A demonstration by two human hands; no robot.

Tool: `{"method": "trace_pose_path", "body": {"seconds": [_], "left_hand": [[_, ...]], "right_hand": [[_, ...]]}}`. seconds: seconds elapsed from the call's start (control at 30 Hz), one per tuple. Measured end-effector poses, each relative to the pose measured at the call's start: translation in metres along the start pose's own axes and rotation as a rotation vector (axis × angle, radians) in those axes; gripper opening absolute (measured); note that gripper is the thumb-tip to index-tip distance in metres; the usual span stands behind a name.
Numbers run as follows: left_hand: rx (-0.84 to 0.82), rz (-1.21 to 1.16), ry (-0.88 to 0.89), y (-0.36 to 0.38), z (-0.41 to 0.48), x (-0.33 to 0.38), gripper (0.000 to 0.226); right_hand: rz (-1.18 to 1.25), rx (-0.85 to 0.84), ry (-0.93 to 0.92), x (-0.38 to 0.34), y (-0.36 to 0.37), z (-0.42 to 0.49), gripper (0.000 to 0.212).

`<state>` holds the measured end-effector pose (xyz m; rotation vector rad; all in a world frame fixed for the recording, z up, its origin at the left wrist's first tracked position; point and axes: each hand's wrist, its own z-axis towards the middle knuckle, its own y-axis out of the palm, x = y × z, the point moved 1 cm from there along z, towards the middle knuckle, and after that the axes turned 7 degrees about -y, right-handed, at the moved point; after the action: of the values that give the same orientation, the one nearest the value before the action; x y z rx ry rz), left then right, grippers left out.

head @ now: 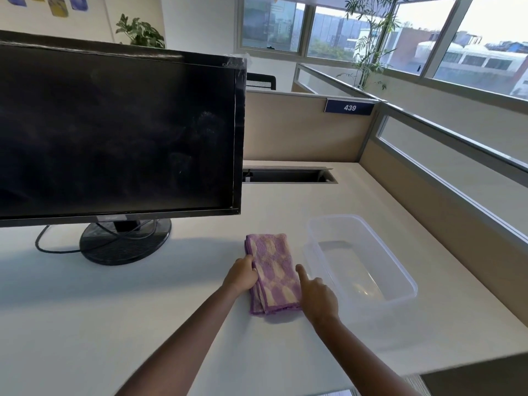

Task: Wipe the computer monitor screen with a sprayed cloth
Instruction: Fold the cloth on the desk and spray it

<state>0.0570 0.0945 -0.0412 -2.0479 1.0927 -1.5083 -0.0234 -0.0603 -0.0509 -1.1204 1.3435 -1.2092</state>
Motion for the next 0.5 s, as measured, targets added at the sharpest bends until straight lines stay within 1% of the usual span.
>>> {"method": "trace_pose_path", "body": {"seconds": [0.07, 0.2, 0.33, 0.4, 0.5], "left_hand": [[0.009, -0.009, -0.013, 0.001, -0.001, 0.000, 0.034], [0.008, -0.032, -0.079, 0.003, -0.004, 0.002, 0.033], [-0.007, -0.099, -0.170, 0.006, -0.009, 0.008, 0.036], [-0.020, -0.152, -0.214, 0.009, -0.011, 0.010, 0.041], [-0.026, -0.236, -0.272, 0.013, -0.012, 0.011, 0.049]], "right_hand": [[0.092, 0.004, 0.016, 0.003, -0.001, 0.000, 0.053], [0.447, -0.053, 0.063, 0.008, -0.009, -0.002, 0.052], [0.719, -0.103, 0.128, 0.008, -0.016, -0.002, 0.057], [0.807, -0.092, 0.148, 0.005, -0.019, -0.001, 0.060], [0.817, -0.028, 0.111, 0.001, -0.024, 0.002, 0.061]]}}
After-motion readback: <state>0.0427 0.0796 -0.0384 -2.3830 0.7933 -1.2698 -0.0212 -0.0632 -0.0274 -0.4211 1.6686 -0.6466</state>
